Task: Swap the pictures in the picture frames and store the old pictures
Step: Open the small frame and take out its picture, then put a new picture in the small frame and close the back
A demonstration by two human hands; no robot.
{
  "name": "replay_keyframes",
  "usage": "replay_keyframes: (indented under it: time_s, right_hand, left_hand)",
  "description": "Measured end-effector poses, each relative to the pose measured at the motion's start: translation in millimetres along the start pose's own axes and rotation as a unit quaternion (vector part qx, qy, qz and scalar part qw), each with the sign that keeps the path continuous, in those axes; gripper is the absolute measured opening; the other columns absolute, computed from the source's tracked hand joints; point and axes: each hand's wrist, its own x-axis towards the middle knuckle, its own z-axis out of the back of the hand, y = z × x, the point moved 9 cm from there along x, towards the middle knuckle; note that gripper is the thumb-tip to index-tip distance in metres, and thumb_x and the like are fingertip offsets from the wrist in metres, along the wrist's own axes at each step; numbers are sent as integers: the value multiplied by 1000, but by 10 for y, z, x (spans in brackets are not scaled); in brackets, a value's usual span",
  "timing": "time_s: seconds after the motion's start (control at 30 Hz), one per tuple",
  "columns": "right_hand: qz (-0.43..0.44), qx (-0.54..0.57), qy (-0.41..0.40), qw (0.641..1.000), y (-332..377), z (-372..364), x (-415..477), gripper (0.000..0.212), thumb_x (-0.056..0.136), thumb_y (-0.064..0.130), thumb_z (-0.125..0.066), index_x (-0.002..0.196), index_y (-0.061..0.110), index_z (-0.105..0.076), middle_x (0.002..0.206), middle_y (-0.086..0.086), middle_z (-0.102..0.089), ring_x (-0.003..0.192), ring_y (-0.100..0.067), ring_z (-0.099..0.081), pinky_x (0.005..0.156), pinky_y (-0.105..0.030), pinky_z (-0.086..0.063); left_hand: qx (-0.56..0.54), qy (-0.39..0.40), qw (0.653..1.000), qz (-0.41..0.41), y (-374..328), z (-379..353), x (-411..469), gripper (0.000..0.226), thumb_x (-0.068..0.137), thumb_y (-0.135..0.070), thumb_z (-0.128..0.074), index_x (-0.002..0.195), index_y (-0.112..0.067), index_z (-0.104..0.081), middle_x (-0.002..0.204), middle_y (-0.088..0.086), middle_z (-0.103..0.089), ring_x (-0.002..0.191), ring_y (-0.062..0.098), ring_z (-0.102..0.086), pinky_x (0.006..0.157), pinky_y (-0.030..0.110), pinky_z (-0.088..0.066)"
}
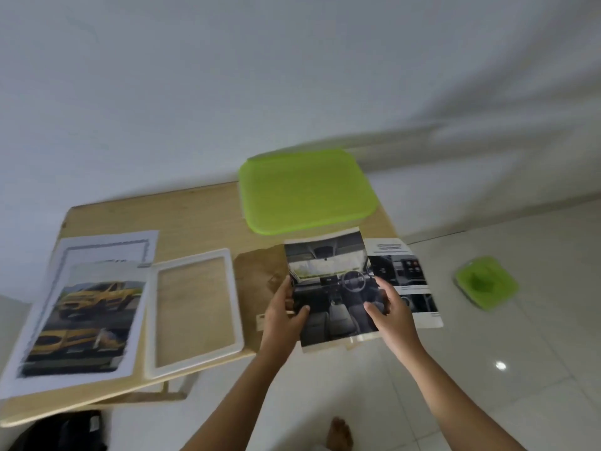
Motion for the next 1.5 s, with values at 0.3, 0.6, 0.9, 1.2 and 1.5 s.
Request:
replay_keyframes:
  time_s: [0.3, 0.6, 0.9, 1.2, 1.5]
  right_hand:
    - [-34, -159, -44, 986, -605, 939, 510, 52, 86, 7, -59, 135, 10, -42, 120, -10, -43, 85, -5, -47, 73, -10, -36]
    - [-24, -271, -8, 962, -687, 892, 806, 53, 86, 15, -60, 135, 11, -40, 124, -9, -44, 116, -21, -42, 94, -28, -46]
    - [4, -343, -11, 939, -637, 864, 771, 48, 89, 23, -56, 133, 11, -41, 125, -10, -45, 115, -22, -42, 90, -26, -48]
    - [-28, -396, -43, 917, -271, 668, 709, 44, 88, 18, -54, 130, 9, -44, 125, -9, -46, 114, -22, -44, 87, -27, -45]
    - [64, -290, -16, 955, 866, -1219, 256, 45, 89, 17, -51, 133, 9, -44, 134, -6, -45, 128, -21, -39, 104, -34, -36]
  left_hand:
    - [103, 59, 993, 11, -202, -1315, 308, 68, 84, -4, -63, 143, -14, -29, 128, 4, -38, 108, 16, -50, 98, 28, -46]
    - [227, 47, 973, 2, -229, -1502, 489, 68, 86, -5, -57, 144, -5, -22, 133, 10, -28, 123, 23, -35, 109, 29, -32]
    - [402, 60, 910, -78, -323, -1529, 394, 58, 95, -27, -43, 143, -5, -21, 135, 8, -26, 123, 20, -33, 103, 26, -36]
    - [436, 120, 872, -185, -551, -1249, 530, 42, 95, -27, -41, 134, -9, -40, 133, 7, -41, 119, 21, -40, 98, 31, -40]
    - [458, 3, 859, -230, -412, 883, 413, 40, 77, -34, -47, 102, -11, -68, 101, 3, -68, 93, 21, -67, 78, 29, -53]
